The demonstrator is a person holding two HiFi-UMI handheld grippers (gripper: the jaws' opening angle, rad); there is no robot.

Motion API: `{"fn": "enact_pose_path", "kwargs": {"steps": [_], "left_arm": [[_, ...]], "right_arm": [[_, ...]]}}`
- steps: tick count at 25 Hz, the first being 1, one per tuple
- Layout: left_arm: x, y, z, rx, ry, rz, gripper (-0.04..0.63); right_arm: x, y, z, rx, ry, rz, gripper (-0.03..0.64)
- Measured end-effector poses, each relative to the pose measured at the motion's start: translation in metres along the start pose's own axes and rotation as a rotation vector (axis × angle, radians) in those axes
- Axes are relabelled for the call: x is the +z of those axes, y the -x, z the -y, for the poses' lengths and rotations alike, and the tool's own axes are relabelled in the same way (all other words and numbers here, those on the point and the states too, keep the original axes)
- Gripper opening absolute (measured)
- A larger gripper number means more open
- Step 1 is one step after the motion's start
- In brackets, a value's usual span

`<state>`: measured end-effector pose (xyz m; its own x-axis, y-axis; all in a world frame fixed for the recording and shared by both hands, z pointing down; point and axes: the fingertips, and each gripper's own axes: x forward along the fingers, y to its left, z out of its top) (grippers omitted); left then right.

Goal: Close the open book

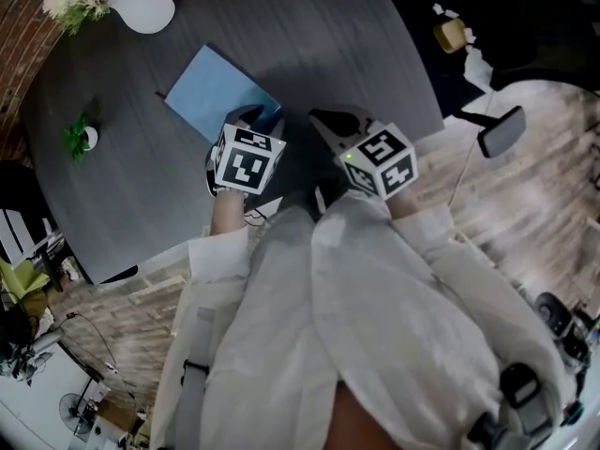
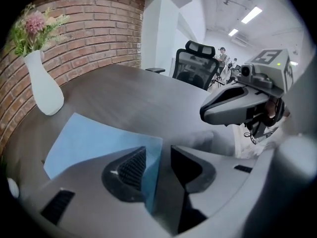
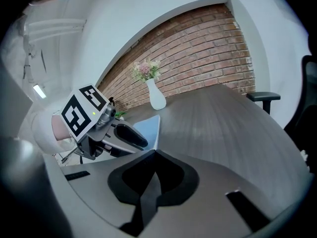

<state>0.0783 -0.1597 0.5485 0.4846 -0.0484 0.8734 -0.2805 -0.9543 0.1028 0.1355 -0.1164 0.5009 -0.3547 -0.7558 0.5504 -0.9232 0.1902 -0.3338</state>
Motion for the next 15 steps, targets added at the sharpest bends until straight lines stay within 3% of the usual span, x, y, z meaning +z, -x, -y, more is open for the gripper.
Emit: {"fn": "enact_pose_path", "kwargs": {"steps": [3, 15], "left_arm": [[0.0, 0.003, 0.001, -0.018, 0.005, 0.001, 0.138], [0.02, 0.028, 0.003, -0.093, 0.11, 0.164, 0.137]], "right_arm": [[0.003, 0.002, -0.002, -0.001, 0.002, 0.004, 0.005], [0.027, 0.007, -0.011, -0.005, 0.017, -0.012, 0.005]]}}
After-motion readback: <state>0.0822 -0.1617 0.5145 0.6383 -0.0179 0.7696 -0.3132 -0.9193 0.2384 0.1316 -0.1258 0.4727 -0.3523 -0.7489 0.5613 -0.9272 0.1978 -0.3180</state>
